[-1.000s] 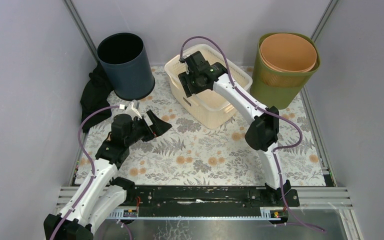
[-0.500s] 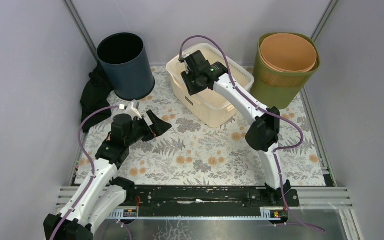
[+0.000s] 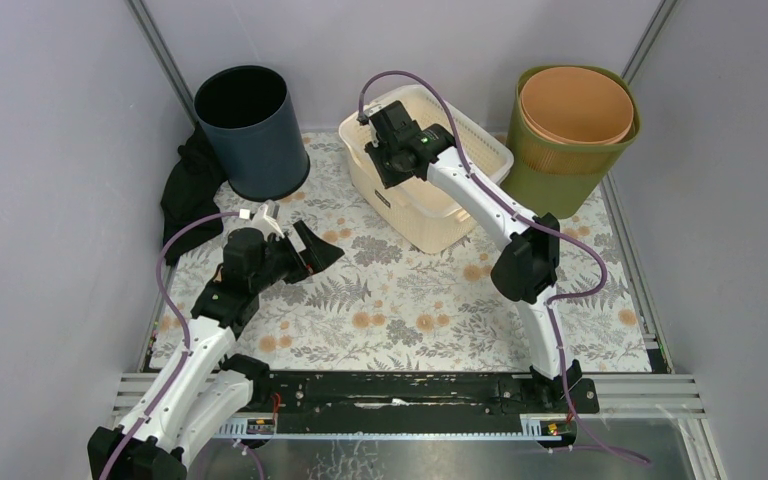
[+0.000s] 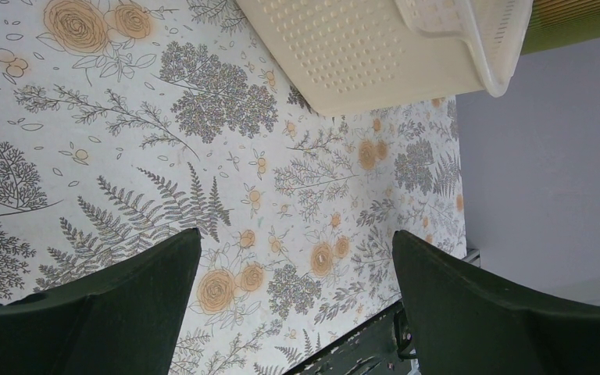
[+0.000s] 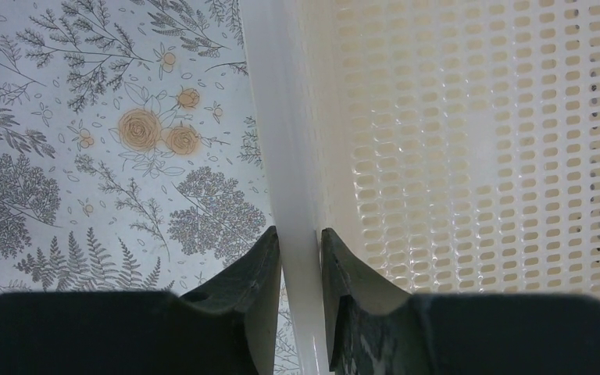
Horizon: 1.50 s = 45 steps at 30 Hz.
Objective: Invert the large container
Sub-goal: Pick up the container from the container.
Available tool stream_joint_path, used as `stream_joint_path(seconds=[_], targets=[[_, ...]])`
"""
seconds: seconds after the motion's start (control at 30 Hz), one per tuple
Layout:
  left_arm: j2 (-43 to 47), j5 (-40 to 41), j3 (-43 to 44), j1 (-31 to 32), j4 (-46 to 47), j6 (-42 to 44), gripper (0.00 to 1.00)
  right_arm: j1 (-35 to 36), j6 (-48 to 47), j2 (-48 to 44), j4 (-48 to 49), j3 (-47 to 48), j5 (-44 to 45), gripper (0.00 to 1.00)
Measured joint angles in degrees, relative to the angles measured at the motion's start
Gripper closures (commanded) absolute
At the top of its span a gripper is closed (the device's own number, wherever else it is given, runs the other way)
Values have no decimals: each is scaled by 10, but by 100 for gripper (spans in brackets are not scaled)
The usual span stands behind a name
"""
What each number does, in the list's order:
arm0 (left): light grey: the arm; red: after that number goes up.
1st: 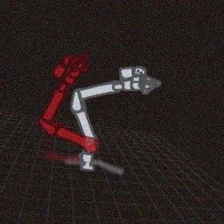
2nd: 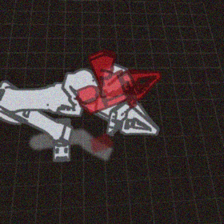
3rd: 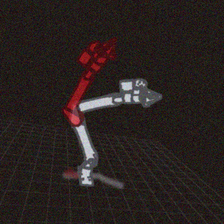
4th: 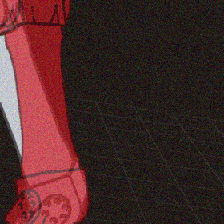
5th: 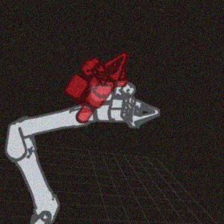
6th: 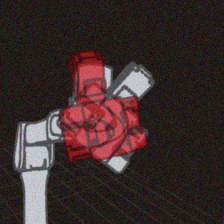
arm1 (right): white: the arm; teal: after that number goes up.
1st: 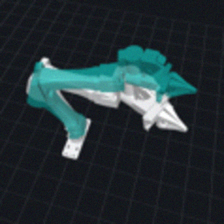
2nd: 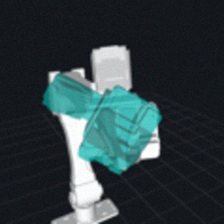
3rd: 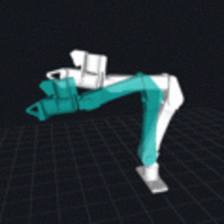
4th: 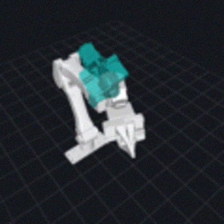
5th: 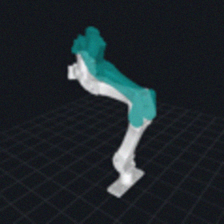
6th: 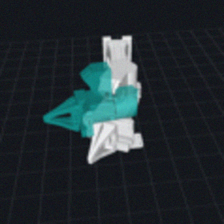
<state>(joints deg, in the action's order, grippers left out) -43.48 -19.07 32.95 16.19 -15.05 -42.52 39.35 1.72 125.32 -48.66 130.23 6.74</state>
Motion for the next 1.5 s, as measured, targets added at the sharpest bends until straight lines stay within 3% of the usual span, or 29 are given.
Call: stream_joint_path(seconds=[0.07,0.13,0.33,0.47,1.07,1.3,1.5], targets=[[0,0,-1,0,0,0,0,0,-1,0,0,0,2,98],[0,0,-1,0,0,0,0,0,-2,0,0,0,3,97],[-3,0,-1,0,0,0,0,0,-14,0,1,0,23,59],[-9,0,-1,0,0,0,0,0,-19,0,-2,1,48,50],[-17,0,-1,0,0,0,0,2,-30,7,2,7,63,56],[-17,0,-1,0,0,0,0,3,-36,18,5,7,72,50],[-17,0,-1,0,0,0,0,4,-39,19,30,-12,76,68]])
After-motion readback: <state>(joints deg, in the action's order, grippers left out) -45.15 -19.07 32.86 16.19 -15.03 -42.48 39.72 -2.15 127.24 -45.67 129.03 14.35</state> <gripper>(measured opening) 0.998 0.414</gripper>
